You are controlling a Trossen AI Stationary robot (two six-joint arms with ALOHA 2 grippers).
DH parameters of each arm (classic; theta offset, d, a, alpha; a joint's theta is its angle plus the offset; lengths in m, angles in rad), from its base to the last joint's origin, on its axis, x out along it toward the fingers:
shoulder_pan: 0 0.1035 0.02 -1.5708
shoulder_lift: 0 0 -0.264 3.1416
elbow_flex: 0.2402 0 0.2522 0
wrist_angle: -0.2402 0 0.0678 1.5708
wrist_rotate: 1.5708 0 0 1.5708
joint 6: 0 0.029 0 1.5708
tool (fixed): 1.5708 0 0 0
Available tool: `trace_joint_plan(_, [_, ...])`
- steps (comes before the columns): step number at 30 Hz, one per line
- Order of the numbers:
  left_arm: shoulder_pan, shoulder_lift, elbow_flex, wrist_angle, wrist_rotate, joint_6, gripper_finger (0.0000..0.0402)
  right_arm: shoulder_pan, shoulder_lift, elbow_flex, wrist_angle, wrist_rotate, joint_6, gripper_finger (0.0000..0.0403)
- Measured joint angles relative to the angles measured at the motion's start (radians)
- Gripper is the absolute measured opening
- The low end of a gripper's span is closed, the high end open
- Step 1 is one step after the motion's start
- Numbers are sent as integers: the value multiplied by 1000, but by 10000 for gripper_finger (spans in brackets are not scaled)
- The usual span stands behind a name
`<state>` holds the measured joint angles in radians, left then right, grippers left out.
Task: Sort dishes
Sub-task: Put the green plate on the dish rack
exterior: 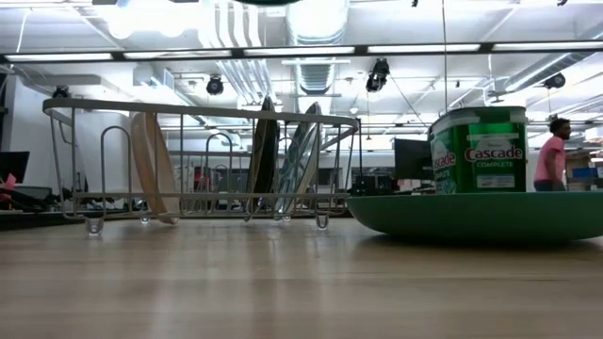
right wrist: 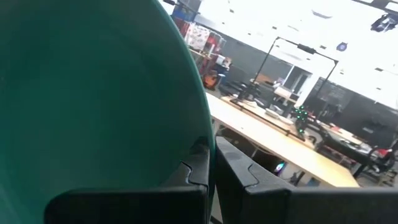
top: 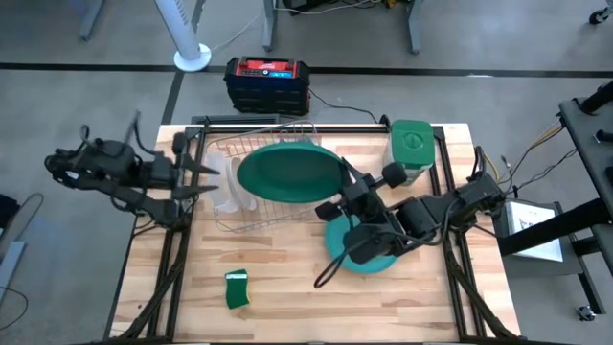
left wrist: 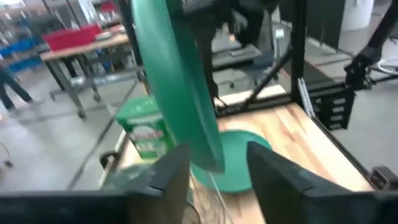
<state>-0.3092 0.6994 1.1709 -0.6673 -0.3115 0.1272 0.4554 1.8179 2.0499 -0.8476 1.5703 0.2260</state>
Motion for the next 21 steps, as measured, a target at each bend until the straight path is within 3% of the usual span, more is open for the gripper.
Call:
trace_joint_plan(9, [0, -17, -106, 74, -90, -136, 243, 7, 0, -8, 5, 0, 5, 2])
trace_joint_plan(21, [2, 30, -133, 159, -52, -171, 256, -32, 0, -11, 26, -1, 4, 2])
